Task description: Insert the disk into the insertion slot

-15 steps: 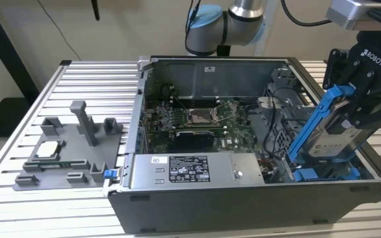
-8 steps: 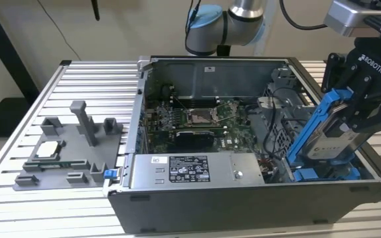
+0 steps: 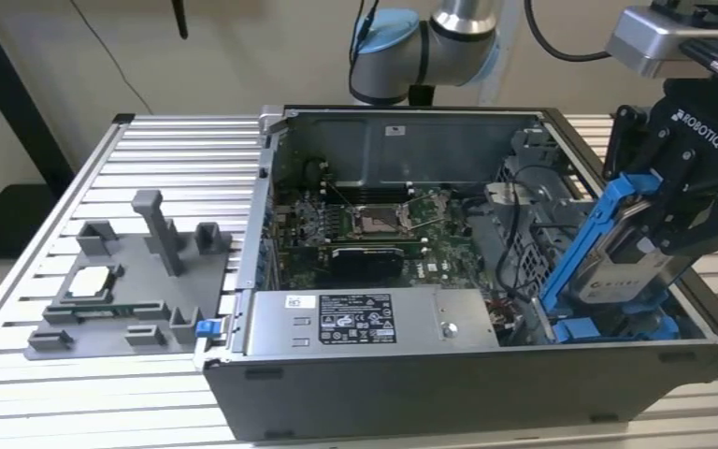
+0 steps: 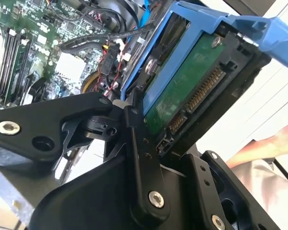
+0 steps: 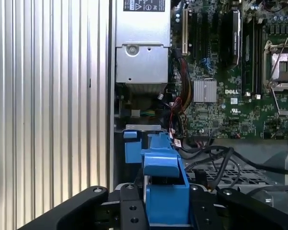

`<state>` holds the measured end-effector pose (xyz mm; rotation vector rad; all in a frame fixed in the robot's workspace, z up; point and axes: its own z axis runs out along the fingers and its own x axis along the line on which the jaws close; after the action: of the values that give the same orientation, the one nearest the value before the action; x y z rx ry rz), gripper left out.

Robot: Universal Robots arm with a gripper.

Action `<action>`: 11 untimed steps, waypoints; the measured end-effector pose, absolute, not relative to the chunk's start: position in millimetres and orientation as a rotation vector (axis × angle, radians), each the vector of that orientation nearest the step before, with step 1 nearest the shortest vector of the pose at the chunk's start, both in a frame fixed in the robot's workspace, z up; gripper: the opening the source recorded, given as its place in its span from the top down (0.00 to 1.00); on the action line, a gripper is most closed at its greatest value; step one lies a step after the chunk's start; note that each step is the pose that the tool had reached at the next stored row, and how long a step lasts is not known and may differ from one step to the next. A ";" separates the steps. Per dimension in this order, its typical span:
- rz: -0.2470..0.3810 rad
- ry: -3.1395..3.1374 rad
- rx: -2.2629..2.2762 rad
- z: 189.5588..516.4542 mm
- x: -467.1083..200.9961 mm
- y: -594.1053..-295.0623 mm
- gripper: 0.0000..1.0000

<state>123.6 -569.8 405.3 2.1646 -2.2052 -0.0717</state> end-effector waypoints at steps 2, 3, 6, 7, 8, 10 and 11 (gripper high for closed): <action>-0.073 -2.205 2.165 404.9 123.7 -570.3 1.00; -0.074 -2.205 2.165 404.8 123.7 -570.5 1.00; -0.080 -2.202 2.163 406.2 124.0 -570.6 1.00; -0.084 -2.200 2.162 407.1 124.1 -570.6 1.00; -0.087 -2.199 2.159 408.1 124.0 -570.7 1.00; -0.093 -2.195 2.156 409.7 124.3 -570.6 1.00; -0.096 -2.193 2.154 409.8 124.4 -570.6 1.00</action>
<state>124.4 -570.6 409.8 2.1538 -2.1934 -0.0958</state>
